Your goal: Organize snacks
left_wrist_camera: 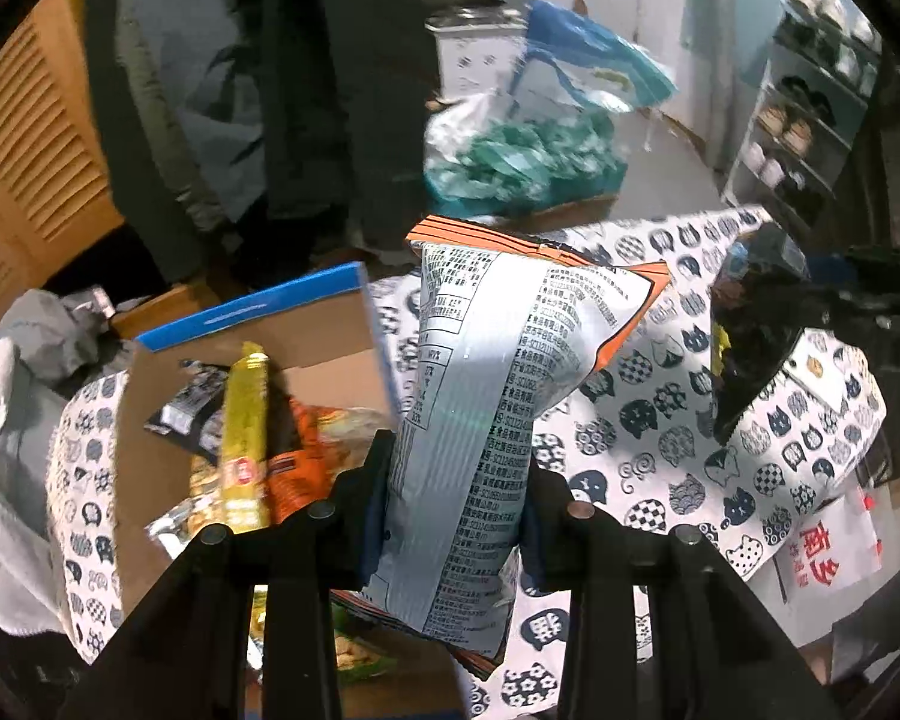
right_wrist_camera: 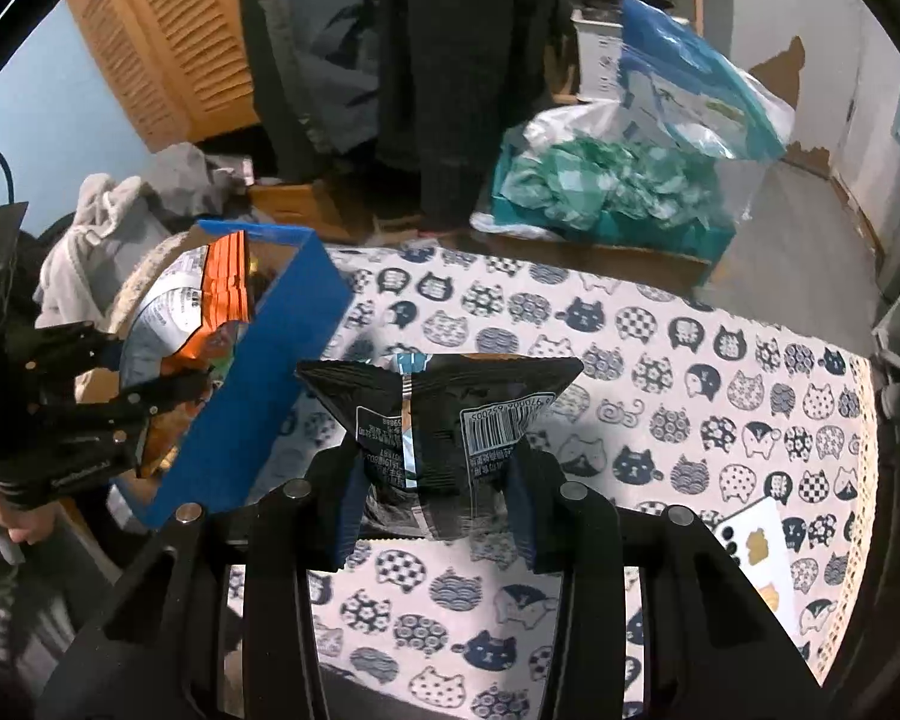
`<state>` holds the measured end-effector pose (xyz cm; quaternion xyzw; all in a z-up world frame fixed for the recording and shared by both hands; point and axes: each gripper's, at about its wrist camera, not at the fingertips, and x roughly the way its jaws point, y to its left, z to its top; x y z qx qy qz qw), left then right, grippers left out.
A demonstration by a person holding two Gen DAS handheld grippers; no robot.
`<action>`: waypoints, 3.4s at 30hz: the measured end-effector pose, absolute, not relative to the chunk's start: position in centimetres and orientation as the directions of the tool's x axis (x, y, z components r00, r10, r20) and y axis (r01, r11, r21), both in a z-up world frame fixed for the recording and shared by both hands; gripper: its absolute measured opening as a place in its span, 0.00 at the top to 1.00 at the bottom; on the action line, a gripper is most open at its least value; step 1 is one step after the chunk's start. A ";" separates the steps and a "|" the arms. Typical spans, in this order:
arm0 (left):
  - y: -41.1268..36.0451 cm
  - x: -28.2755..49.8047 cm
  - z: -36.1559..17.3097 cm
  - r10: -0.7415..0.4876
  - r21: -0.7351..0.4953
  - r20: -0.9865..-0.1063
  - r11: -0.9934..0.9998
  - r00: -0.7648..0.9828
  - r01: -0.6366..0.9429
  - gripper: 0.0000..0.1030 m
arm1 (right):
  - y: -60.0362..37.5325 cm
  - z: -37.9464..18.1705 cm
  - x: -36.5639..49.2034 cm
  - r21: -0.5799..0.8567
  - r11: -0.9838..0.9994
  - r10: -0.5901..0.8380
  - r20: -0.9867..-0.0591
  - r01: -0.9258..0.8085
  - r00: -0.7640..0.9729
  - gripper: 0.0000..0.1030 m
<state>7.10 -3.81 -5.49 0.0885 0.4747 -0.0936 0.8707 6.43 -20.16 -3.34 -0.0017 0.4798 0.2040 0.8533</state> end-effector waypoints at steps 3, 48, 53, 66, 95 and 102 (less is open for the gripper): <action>-2.3 6.7 -5.1 -0.042 0.091 -0.829 0.974 0.558 0.208 0.65 | -18.8 -2.7 6.3 0.189 0.909 0.356 -0.815 -0.371 0.457 0.62; 14.1 4.2 -9.9 0.105 0.030 -0.874 0.986 0.474 -0.163 0.37 | 4.0 -7.8 8.7 0.323 0.769 0.462 -0.877 -0.551 0.130 0.56; 14.9 3.6 -9.3 0.129 0.031 -0.864 0.978 0.486 -0.205 0.33 | 2.7 -6.2 8.7 0.331 0.783 0.487 -0.853 -0.526 0.189 0.32; 12.6 0.1 -4.3 0.070 -0.042 -0.767 0.986 0.637 -0.159 0.21 | -2.4 0.6 5.4 0.164 0.847 0.432 -0.767 -0.506 0.474 0.22; 9.8 -3.5 -2.4 0.059 -0.039 -0.676 0.992 0.735 -0.116 0.15 | -9.7 1.9 0.2 0.074 0.886 0.375 -0.697 -0.458 0.612 0.22; 9.1 -3.3 -2.4 0.063 -0.018 -0.676 0.995 0.734 -0.102 0.15 | -10.0 1.7 0.3 0.079 0.890 0.370 -0.699 -0.448 0.612 0.22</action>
